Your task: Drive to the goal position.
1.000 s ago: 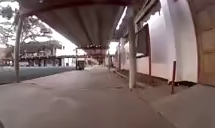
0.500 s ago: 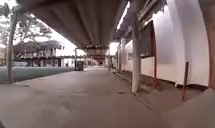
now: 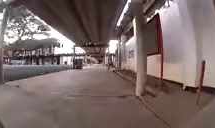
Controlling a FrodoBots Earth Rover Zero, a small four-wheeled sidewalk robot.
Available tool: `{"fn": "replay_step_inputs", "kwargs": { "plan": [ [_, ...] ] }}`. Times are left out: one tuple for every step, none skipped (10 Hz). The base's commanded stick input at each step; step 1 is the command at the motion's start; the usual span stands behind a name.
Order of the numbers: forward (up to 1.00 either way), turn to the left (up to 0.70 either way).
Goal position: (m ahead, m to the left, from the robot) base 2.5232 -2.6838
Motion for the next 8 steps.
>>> {"fn": "replay_step_inputs", "kwargs": {
  "plan": [
    [0.70, 0.26],
    [0.70, 0.08],
    [0.70, 0.00],
    [0.70, 0.00],
    [0.70, 0.27],
    [0.70, 0.12],
    [0.70, 0.02],
    [0.70, 0.01]
  ]
}}
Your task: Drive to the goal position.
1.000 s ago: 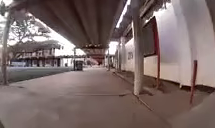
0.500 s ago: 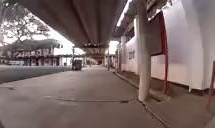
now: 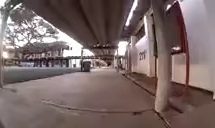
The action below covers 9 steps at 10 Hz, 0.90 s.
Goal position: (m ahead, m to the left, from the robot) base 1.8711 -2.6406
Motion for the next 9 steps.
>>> {"fn": "replay_step_inputs", "kwargs": {
  "plan": [
    [0.70, 0.00],
    [0.70, 0.00],
    [0.70, 0.00],
    [0.70, 0.00],
    [0.70, 0.00],
    [0.70, 0.00],
    [0.70, 0.00],
    [0.70, 0.00],
    [0.70, 0.00]
  ]
}}
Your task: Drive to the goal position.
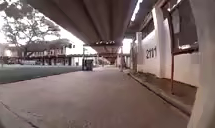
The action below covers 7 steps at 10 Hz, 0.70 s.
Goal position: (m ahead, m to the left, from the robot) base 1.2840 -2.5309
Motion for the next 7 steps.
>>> {"fn": "replay_step_inputs", "kwargs": {
  "plan": [
    [0.70, 0.00],
    [0.70, 0.00],
    [0.70, 0.00],
    [0.70, 0.00],
    [0.70, 0.00],
    [0.70, 0.00],
    [0.70, 0.00]
  ]
}}
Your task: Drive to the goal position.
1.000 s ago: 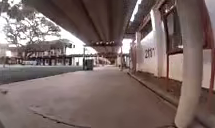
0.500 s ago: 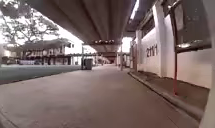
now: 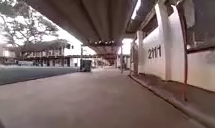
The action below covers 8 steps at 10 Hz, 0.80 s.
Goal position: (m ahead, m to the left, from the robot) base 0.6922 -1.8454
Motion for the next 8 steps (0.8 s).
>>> {"fn": "replay_step_inputs", "kwargs": {
  "plan": [
    [0.70, 0.00],
    [0.70, 0.00],
    [0.70, 0.00],
    [0.70, 0.00],
    [0.70, 0.00],
    [0.70, 0.00],
    [0.70, 0.00],
    [0.70, 0.00]
  ]
}}
